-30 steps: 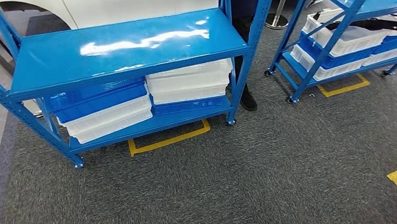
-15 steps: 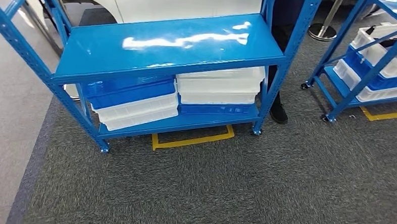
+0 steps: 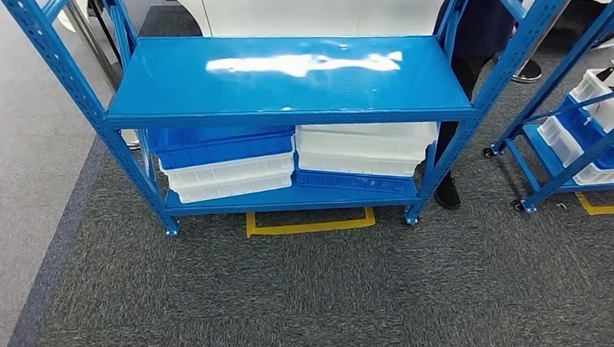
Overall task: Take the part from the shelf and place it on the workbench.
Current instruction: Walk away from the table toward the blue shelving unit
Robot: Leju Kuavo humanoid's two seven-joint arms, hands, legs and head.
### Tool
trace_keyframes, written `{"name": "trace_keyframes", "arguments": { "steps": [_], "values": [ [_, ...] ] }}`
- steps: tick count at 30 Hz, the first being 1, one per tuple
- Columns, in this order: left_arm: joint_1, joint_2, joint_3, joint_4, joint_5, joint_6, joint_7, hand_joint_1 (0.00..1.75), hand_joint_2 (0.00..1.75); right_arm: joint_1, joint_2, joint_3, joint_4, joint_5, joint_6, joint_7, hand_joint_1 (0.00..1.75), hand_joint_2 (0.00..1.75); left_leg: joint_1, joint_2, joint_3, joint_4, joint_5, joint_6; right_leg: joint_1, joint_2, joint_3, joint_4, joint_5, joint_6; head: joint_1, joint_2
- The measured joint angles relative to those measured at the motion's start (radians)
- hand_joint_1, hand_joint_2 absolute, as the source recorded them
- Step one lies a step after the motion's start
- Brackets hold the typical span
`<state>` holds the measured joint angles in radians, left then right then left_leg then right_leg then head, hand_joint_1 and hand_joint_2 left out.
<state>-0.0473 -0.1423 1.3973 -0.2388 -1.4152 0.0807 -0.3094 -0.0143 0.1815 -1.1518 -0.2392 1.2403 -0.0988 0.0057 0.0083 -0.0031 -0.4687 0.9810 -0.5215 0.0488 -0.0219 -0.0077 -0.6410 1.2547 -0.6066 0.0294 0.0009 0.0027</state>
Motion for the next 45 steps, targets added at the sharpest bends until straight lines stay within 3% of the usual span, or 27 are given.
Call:
{"name": "trace_keyframes", "arguments": {
  "steps": [1,3,4,5,7,8,9,11,12,13,14,15,17,18,19,22,23,27,29,31,32,33,35,37,39,42,45],
  "values": [
    [0.000,0.000,0.000,0.000,0.000,0.000,0.000,0.00,0.00,0.001,0.000,0.000,0.000,0.000,0.000,0.000,0.00,0.00,-0.001,-0.004,0.012,0.000,-0.011,0.000,0.001,0.002,-0.039,0.036,-0.017,0.001,0.000,0.000],
    [0.002,0.000,0.000,0.000,0.000,0.000,0.001,0.00,0.00,0.005,-0.001,-0.002,0.000,0.000,0.001,0.000,0.00,0.00,-0.002,-0.014,0.043,0.000,-0.035,-0.002,0.001,0.003,-0.071,0.014,-0.013,0.000,0.000,0.000],
    [0.003,0.000,0.000,0.000,0.000,0.000,0.001,0.00,0.00,0.008,-0.001,-0.004,0.000,0.000,0.003,0.000,0.00,0.00,-0.002,-0.019,0.062,-0.001,-0.051,-0.004,0.003,0.004,-0.070,-0.038,0.021,-0.005,0.000,0.000],
    [0.004,-0.001,0.000,0.000,0.000,-0.001,0.001,0.00,0.00,0.013,-0.002,-0.006,0.000,0.000,0.004,0.000,0.00,0.00,-0.002,-0.022,0.080,0.000,-0.067,-0.006,0.006,0.006,-0.066,-0.093,0.087,-0.012,0.000,0.000],
    [0.003,-0.004,0.000,0.000,-0.001,-0.001,0.003,0.00,0.00,0.018,-0.005,-0.010,0.000,0.001,0.008,0.000,0.00,0.00,-0.004,-0.027,0.108,-0.004,-0.096,-0.017,0.015,0.011,-0.056,-0.164,0.181,-0.028,0.001,0.000],
    [0.002,-0.006,0.000,0.000,-0.001,-0.001,0.004,0.00,0.00,0.018,-0.006,-0.011,0.000,0.001,0.009,0.000,0.00,0.00,-0.004,-0.028,0.121,-0.008,-0.103,-0.024,0.018,0.013,-0.051,-0.172,0.201,-0.036,0.001,0.000],
    [0.000,-0.006,0.000,0.000,-0.001,-0.001,0.005,0.00,0.00,0.015,-0.006,-0.012,0.000,0.002,0.009,0.000,0.00,0.00,-0.004,-0.029,0.125,-0.002,-0.097,-0.032,0.020,0.013,-0.041,-0.175,0.188,-0.044,0.001,0.000],
    [-0.005,-0.005,0.000,-0.001,-0.001,0.000,0.007,0.00,0.00,0.012,-0.005,-0.013,0.000,0.004,0.010,0.000,0.00,0.00,-0.003,-0.024,0.100,0.070,-0.051,-0.044,0.015,0.011,-0.006,-0.197,0.176,-0.060,0.001,0.000],
    [-0.007,-0.005,0.000,-0.001,-0.001,0.000,0.007,0.00,0.00,0.012,-0.005,-0.014,0.000,0.005,0.010,0.000,0.00,0.00,-0.003,-0.020,0.061,0.137,-0.026,-0.049,0.012,0.009,0.018,-0.212,0.169,-0.066,0.001,0.000],
    [-0.008,-0.005,0.000,-0.001,-0.001,0.001,0.008,0.00,0.00,0.011,-0.005,-0.015,0.000,0.005,0.010,0.000,0.00,0.00,-0.001,-0.015,0.015,0.203,-0.021,-0.054,0.010,0.007,0.041,-0.225,0.161,-0.069,0.000,0.000],
    [-0.009,-0.005,0.000,-0.001,-0.001,0.002,0.009,0.00,0.00,0.010,-0.005,-0.016,0.000,0.006,0.010,0.000,0.00,0.00,0.001,-0.010,-0.028,0.253,-0.040,-0.058,0.009,0.006,0.063,-0.235,0.153,-0.072,0.000,0.000],
    [-0.008,-0.005,0.000,-0.001,-0.001,0.004,0.012,0.00,0.00,0.009,-0.005,-0.018,0.000,0.007,0.010,0.000,0.00,0.00,0.003,-0.008,-0.068,0.283,-0.083,-0.064,0.009,0.007,0.083,-0.242,0.143,-0.073,0.000,0.000],
    [-0.006,-0.005,0.000,-0.001,-0.001,0.009,0.018,0.00,0.00,0.008,-0.005,-0.021,0.000,0.007,0.010,0.000,0.00,0.00,0.006,-0.005,-0.118,0.280,-0.169,-0.070,0.008,0.009,0.117,-0.248,0.120,-0.071,0.000,0.000],
    [-0.006,-0.005,0.000,-0.001,-0.002,0.012,0.020,0.00,0.00,0.009,-0.005,-0.022,0.000,0.008,0.010,0.000,0.00,0.00,0.007,-0.004,-0.132,0.252,-0.178,-0.072,0.007,0.009,0.134,-0.248,0.106,-0.069,0.000,0.000],
    [-0.005,-0.005,0.000,-0.001,-0.002,0.013,0.021,0.00,0.00,0.009,-0.005,-0.023,0.000,0.008,0.011,0.000,0.00,0.00,0.008,-0.003,-0.139,0.207,-0.148,-0.071,0.007,0.009,0.151,-0.248,0.093,-0.066,0.000,0.000],
    [0.002,-0.004,0.000,-0.001,-0.001,0.014,0.025,0.00,0.00,0.009,-0.005,-0.025,0.001,0.008,0.017,-0.001,0.00,0.00,0.006,0.005,-0.148,0.070,0.053,-0.062,0.009,0.010,0.180,-0.241,0.055,-0.051,0.000,0.000],
    [0.004,-0.004,0.000,-0.001,-0.001,0.015,0.027,0.00,0.00,0.008,-0.005,-0.025,0.001,0.008,0.020,-0.003,0.00,0.00,0.003,0.007,-0.151,0.055,0.088,-0.056,0.009,0.011,0.182,-0.239,0.046,-0.044,0.000,0.000],
    [0.000,-0.005,0.000,-0.001,-0.001,0.018,0.031,0.00,0.00,-0.001,-0.005,-0.028,0.001,0.008,0.027,-0.009,0.00,0.00,0.002,-0.001,-0.139,0.044,0.092,-0.030,0.007,0.009,0.186,-0.222,0.013,-0.020,0.000,0.000],
    [-0.004,-0.006,0.000,-0.002,-0.001,0.019,0.031,0.00,0.00,-0.003,-0.005,-0.029,0.001,0.008,0.027,-0.009,0.00,0.00,0.003,-0.001,-0.129,0.036,0.087,-0.017,0.005,0.008,0.133,-0.120,-0.038,-0.015,0.001,0.000],
    [-0.007,-0.005,0.000,-0.002,-0.001,0.020,0.031,0.00,0.00,-0.003,-0.005,-0.030,0.001,0.008,0.027,-0.009,0.00,0.00,0.001,-0.001,-0.123,0.035,0.079,-0.010,0.005,0.008,0.049,0.011,-0.078,-0.012,0.001,0.000],
    [-0.007,-0.005,0.000,-0.002,-0.001,0.020,0.031,0.00,0.00,-0.003,-0.005,-0.030,0.001,0.008,0.027,-0.009,0.00,0.00,0.000,-0.002,-0.119,0.035,0.074,-0.009,0.005,0.008,0.021,0.043,-0.073,-0.011,0.001,0.000],
    [-0.006,-0.005,0.000,-0.002,-0.001,0.020,0.031,0.00,0.00,-0.002,-0.005,-0.031,0.001,0.008,0.027,-0.009,0.00,0.00,-0.001,-0.004,-0.112,0.036,0.069,-0.009,0.006,0.008,0.009,0.038,-0.046,-0.012,0.001,0.000],
    [-0.005,-0.005,0.000,-0.002,-0.001,0.020,0.031,0.00,0.00,-0.001,-0.005,-0.031,0.001,0.008,0.027,-0.009,0.00,0.00,-0.002,-0.007,-0.097,0.036,0.058,-0.012,0.007,0.008,0.033,-0.066,0.046,-0.019,0.001,0.000],
    [-0.006,-0.006,0.000,-0.002,-0.001,0.020,0.031,0.00,0.00,-0.002,-0.007,-0.033,0.001,0.008,0.027,-0.009,0.00,0.00,-0.006,-0.009,-0.087,0.040,0.047,-0.021,0.012,0.009,0.068,-0.175,0.105,-0.029,0.001,0.000],
    [-0.009,-0.007,0.000,-0.002,-0.001,0.020,0.031,0.00,0.00,-0.004,-0.008,-0.034,0.001,0.008,0.027,-0.009,0.00,0.00,-0.008,-0.010,-0.084,0.041,0.042,-0.032,0.018,0.010,0.077,-0.208,0.110,-0.037,0.000,0.000],
    [-0.009,-0.005,0.000,-0.003,-0.001,0.020,0.032,0.00,0.00,-0.004,-0.007,-0.034,0.001,0.008,0.028,-0.009,0.00,0.00,-0.006,-0.008,-0.083,0.046,0.031,-0.049,0.010,0.009,0.084,-0.223,0.114,-0.053,0.000,0.000],
    [-0.009,-0.005,0.000,-0.004,-0.001,0.021,0.033,0.00,0.00,-0.003,-0.006,-0.035,0.002,0.011,0.029,-0.011,0.00,0.00,-0.001,-0.004,-0.142,0.175,-0.047,-0.062,0.005,0.005,0.092,-0.234,0.117,-0.065,0.000,0.000]
  ]
}}
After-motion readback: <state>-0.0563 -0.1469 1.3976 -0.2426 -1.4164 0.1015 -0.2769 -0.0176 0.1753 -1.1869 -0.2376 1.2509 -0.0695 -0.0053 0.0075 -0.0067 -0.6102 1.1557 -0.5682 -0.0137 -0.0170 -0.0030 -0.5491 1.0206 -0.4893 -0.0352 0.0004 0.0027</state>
